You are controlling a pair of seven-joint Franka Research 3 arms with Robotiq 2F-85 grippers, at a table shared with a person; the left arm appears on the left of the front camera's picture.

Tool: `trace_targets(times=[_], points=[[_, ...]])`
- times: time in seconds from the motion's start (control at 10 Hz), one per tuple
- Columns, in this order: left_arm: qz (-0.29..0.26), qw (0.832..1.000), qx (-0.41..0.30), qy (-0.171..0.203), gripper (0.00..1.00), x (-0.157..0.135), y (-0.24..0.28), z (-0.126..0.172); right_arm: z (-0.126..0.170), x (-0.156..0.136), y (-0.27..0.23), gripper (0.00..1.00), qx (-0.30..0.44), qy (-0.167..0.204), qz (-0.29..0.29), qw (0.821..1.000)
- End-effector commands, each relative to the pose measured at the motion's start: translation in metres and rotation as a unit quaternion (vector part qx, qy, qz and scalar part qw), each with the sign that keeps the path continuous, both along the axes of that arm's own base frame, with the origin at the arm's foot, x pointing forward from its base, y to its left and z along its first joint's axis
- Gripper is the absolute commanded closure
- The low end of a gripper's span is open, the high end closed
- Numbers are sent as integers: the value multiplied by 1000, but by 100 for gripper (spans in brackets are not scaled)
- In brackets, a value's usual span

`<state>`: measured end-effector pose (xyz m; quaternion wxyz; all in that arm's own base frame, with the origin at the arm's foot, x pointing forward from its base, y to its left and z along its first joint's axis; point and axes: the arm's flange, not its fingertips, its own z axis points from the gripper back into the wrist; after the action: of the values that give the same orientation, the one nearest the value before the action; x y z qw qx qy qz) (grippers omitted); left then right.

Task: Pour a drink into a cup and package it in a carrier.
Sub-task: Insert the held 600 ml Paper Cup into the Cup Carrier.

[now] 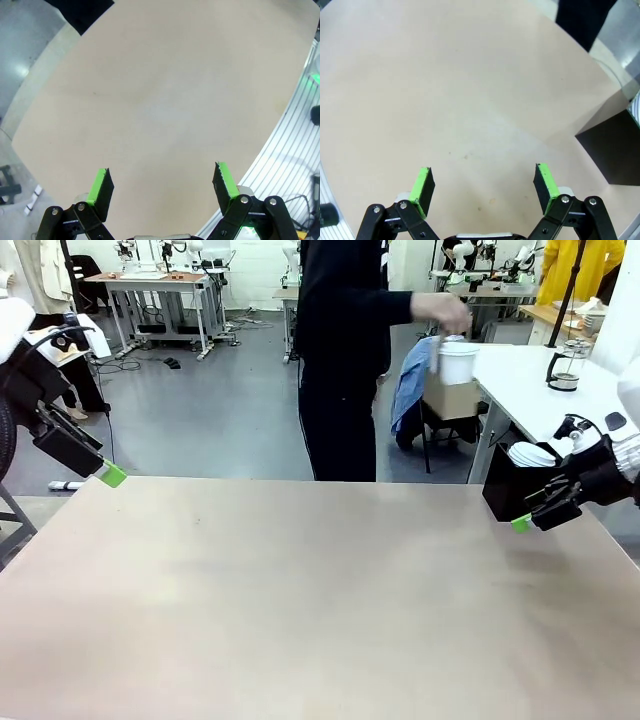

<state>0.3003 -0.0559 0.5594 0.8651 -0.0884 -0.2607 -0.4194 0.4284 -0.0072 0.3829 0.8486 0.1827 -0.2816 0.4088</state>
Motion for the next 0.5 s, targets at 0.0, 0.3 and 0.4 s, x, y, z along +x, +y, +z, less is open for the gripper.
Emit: trace_targets(times=[0.0, 0.3, 0.4], points=[[7, 1000, -6, 0, 0, 0, -1, 0, 2, -1, 0, 0, -1, -1, 0, 1000], [7, 1000, -6, 0, 0, 0, -1, 0, 2, -1, 0, 0, -1, -1, 0, 1000], [7, 1000, -6, 0, 0, 0, -1, 0, 2, -1, 0, 0, -1, -1, 0, 1000]])
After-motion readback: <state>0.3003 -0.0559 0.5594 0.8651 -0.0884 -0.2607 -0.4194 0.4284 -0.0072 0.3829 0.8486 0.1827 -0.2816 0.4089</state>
